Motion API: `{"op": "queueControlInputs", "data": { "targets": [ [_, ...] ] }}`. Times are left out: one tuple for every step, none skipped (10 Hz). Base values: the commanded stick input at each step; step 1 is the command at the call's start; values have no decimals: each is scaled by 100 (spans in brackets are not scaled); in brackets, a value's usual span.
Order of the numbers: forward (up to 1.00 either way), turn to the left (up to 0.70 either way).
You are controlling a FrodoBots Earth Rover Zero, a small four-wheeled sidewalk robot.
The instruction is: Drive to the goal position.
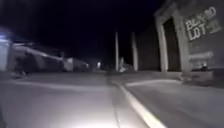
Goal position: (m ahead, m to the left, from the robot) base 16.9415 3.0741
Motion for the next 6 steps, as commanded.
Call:
{"op": "queueControlInputs", "data": {
  "targets": [
    [70,19],
    [70,33],
    [70,35],
    [70,35],
    [70,23],
    [70,9]
  ]
}}
